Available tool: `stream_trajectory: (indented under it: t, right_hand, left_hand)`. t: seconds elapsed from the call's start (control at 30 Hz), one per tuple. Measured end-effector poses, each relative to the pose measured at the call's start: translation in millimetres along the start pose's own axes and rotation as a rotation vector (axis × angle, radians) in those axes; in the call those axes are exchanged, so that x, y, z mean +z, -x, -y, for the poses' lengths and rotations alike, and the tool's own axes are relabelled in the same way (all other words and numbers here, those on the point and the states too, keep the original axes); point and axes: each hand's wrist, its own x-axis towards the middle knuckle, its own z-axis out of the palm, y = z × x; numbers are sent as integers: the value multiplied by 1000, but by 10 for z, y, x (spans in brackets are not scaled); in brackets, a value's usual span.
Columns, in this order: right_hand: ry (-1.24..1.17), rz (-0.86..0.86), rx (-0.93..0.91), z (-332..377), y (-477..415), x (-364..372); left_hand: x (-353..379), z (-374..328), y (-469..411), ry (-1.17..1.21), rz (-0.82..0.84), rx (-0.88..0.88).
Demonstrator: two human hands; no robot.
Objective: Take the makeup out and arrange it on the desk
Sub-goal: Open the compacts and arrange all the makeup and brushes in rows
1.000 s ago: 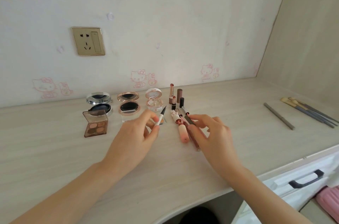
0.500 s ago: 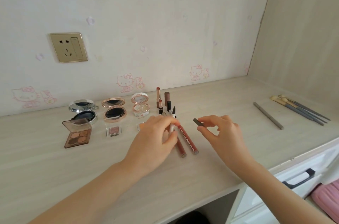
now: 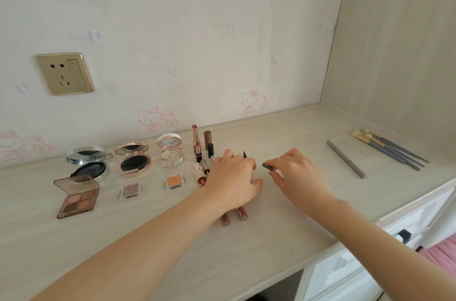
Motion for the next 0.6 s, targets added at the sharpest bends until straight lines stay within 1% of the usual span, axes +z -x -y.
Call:
stream_trajectory:
  t: [0.1, 0.23, 0.43, 0.6]
  right_hand:
    - [85, -45, -82, -51, 7, 81]
    - [113, -34, -122, -91, 35, 146]
    - [24, -56, -139, -89, 57, 167]
    - [-49, -38, -137, -83, 98, 138]
  left_hand:
    - [51, -4, -67, -101, 27, 25]
    - [88, -2, -100, -153, 52, 40]
    - [64, 1, -75, -133, 74, 43]
    - [-12, 58, 33, -28, 70, 54]
